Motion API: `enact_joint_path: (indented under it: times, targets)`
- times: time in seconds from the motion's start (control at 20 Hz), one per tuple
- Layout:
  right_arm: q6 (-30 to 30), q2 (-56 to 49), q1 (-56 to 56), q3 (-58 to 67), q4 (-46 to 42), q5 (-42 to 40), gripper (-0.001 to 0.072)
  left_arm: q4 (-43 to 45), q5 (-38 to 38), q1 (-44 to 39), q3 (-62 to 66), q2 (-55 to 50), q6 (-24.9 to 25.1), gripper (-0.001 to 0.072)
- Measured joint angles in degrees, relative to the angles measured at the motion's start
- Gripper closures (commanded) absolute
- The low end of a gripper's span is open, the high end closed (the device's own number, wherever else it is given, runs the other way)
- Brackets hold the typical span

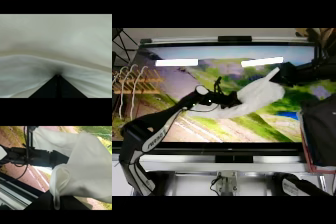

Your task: Fold the shirts.

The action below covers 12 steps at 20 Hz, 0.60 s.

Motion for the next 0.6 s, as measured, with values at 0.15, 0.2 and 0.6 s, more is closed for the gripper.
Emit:
enact_joint_path:
  times: [0.15, 0.2, 0.6]
  targets:
    - [1.81, 0.94, 0.00, -0.09, -1.01, -0.02, 0.0640, -3.08, 1.11, 0.66, 0.02, 0.42, 3.39, 0.0681]
    - [2.23, 0.68, 0.02, -0.09, -1.14, -0.70, 0.0640, -2.93, 0.57, 2.08, 0.02, 1.29, 4.26, 0.0681]
    - [2.84, -9.64, 16.31, -0.13, 1.75, -19.26, 0.0641, 14.45, -12.74, 27.85, 0.07, 20.09, 4.31, 0.0680]
